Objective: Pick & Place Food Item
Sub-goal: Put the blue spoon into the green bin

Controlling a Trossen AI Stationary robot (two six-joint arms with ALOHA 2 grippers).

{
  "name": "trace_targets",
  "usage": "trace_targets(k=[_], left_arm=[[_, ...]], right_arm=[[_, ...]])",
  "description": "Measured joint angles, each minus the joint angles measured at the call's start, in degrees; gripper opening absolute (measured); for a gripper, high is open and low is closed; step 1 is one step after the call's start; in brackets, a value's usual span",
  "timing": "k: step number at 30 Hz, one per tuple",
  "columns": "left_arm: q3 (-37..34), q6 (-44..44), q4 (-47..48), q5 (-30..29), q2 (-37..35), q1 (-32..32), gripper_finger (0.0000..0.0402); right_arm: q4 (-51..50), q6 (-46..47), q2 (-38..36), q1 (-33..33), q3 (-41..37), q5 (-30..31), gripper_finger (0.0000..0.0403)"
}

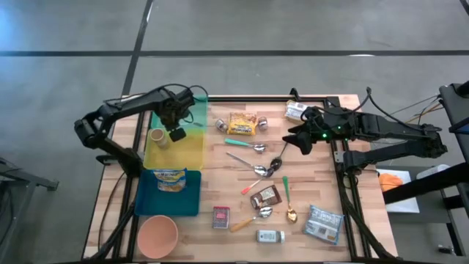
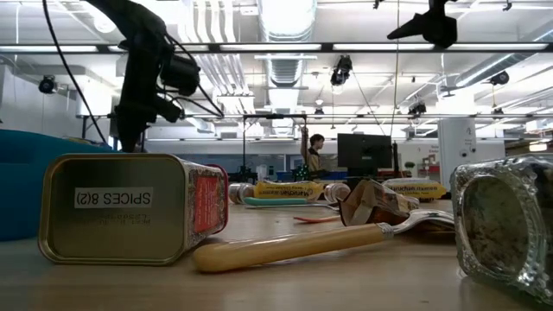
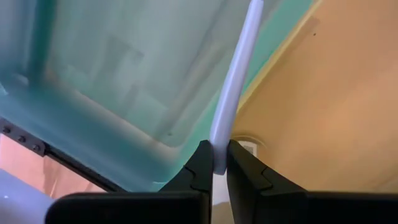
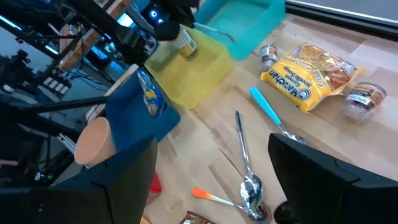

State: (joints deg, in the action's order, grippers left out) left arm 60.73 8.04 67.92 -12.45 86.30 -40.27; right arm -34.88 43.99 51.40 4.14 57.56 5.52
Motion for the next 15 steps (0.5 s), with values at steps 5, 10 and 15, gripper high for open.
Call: trace_targets(k=[5, 10, 15], left_arm=[[0.02, 0.08, -0.55, -0.47, 3.75, 0.0, 0.0024], [0.23, 0.59, -1.35, -1.0, 5.57, 0.0, 0.0024], [0.22, 1.57, -1.56, -1.09, 5.52, -0.02, 0.0024]], right_arm=[[0.16, 0.59, 0.0, 0.0, 0.0, 0.0, 0.0304], [0.39, 0.63, 0.0, 0.0, 0.0, 0.02, 0.0304], [0.56, 0.91, 0.0, 0.02, 0.0, 0.0, 0.0304]])
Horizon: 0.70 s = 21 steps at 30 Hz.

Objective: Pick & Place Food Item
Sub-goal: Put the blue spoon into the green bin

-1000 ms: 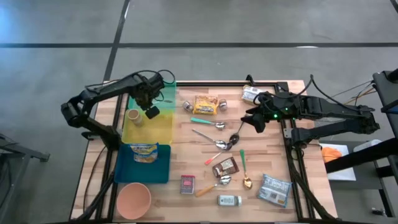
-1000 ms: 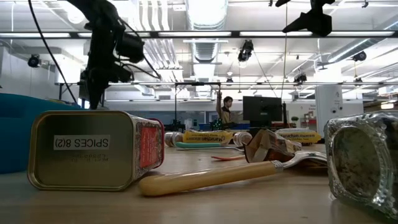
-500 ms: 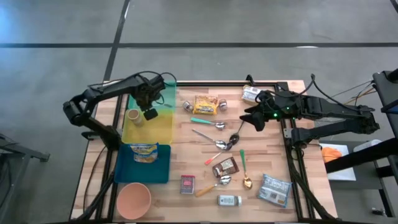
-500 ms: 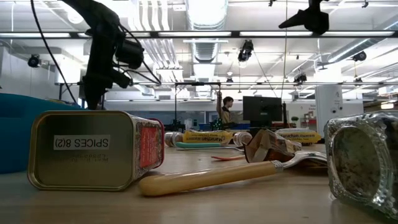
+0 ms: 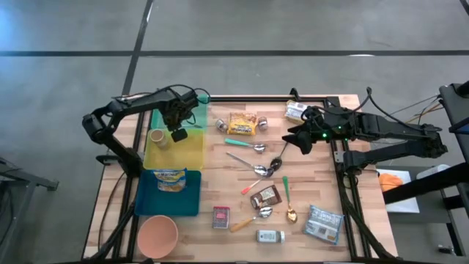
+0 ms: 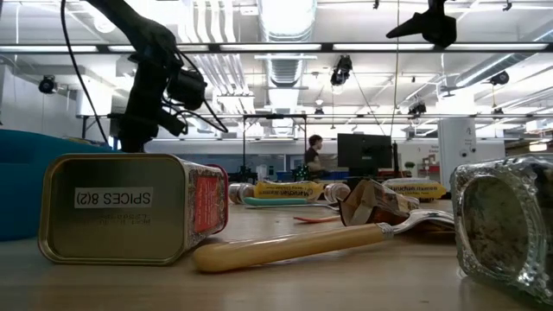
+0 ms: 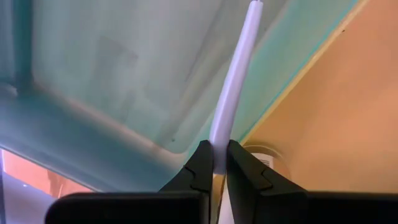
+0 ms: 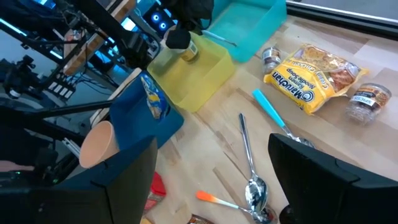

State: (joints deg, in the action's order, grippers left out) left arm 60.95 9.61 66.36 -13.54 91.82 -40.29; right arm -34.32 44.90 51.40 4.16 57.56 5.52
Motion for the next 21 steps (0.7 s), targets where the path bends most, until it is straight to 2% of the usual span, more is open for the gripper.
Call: trace_targets(k=[8, 14, 21], left_arm=[[-0.02, 0.02, -0.15, -0.07, 0.01, -0.08, 0.0024], [-0.07, 0.75, -0.4, -0.92, 0.06, -0.16, 0.0045], [-0.13, 1.38, -0.62, -1.15, 0.12, -0.16, 0.004]], right_arm=[[0.4, 0.16, 0.0, -0.01, 0.0, 0.0, 0.0304], [0.39, 1.21, 0.0, -0.01, 0.0, 0.01, 0.0304], [0.39, 1.23, 0.0, 0.0, 0.0, 0.0, 0.0304]])
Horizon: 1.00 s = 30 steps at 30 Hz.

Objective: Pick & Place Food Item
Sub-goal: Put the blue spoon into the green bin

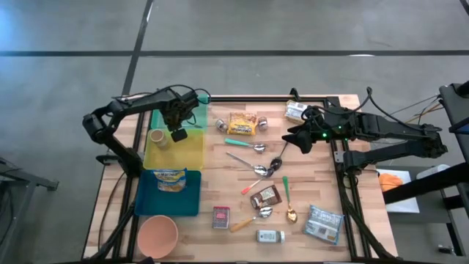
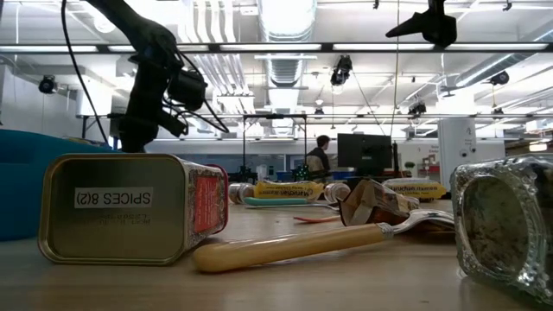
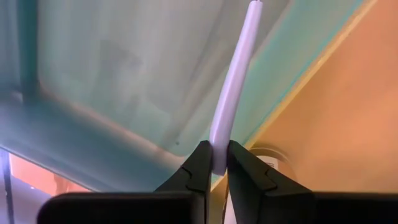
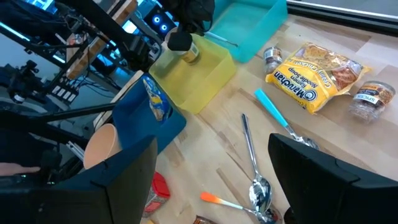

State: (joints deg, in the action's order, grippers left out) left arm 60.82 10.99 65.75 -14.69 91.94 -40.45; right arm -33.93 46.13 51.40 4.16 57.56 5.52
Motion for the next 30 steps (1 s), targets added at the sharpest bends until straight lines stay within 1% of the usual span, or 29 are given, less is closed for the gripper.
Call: trace_targets(k=[14, 19, 21, 23, 25, 27, 30], left_arm=[[-0.09, 2.63, -0.39, -0.57, 0.22, -0.1, 0.0039], [-0.11, 2.31, -0.37, -0.22, 0.24, -0.22, 0.0039], [-0.11, 0.25, -0.39, 2.56, 0.24, -0.24, 0.0039], [-0.11, -2.45, -0.43, 6.98, 0.24, -0.4, 0.0039], [-0.12, -5.47, -0.4, 9.56, 0.24, -0.39, 0.0039], [-0.22, -7.55, -0.43, 10.68, 0.24, -0.31, 0.0039], [-0.59, -9.43, -0.48, 10.62, 0.24, -0.37, 0.0039]], right_arm=[[0.0, 0.3, 0.0, 0.0, 0.0, 0.0, 0.0304], [0.29, 0.41, 0.0, -0.01, 0.0, 0.0, 0.0304], [0.38, 0.41, 0.0, -0.01, 0.0, 0.0, 0.0304], [0.44, 0.41, 0.0, 0.0, 0.0, 0.0, 0.0304], [0.46, 0.41, 0.0, 0.0, 0.0, 0.0, 0.0304], [0.46, 0.41, 0.0, 0.0, 0.0, 0.0, 0.0304], [0.52, 0.41, 0.0, 0.0, 0.0, 0.0, 0.0304]])
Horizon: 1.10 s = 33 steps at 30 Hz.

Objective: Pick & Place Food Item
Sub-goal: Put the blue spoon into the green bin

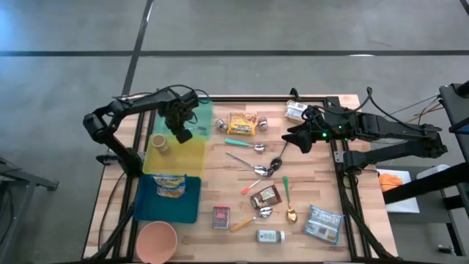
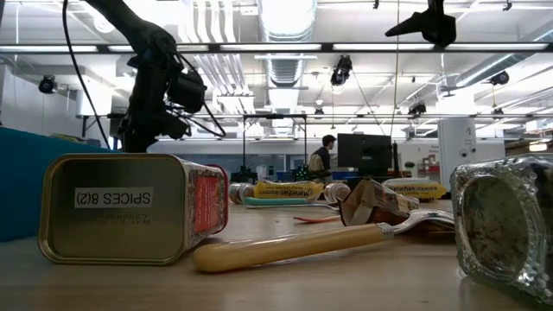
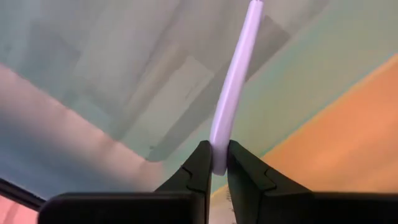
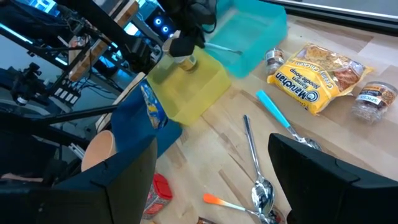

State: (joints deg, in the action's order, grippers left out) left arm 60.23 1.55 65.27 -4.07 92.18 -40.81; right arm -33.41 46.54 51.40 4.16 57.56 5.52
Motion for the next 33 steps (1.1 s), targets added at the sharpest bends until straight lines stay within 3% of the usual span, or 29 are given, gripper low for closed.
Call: trace_targets(k=[13, 24, 33], left_arm=[[-1.82, -3.55, -5.02, -0.4, 0.02, -0.78, 0.0039], [-2.25, -3.74, -5.54, -0.83, 5.42, -0.97, 0.0039], [-2.3, -3.07, -8.43, -0.81, 5.92, -0.97, 0.0039]], right_arm=[[2.45, 0.0, 0.04, -0.02, 0.0, -0.18, 0.0304], [2.43, 0.31, 0.04, 0.0, 0.0, -0.2, 0.0304], [2.43, 0.46, 0.04, 0.0, 0.0, -1.03, 0.0304]])
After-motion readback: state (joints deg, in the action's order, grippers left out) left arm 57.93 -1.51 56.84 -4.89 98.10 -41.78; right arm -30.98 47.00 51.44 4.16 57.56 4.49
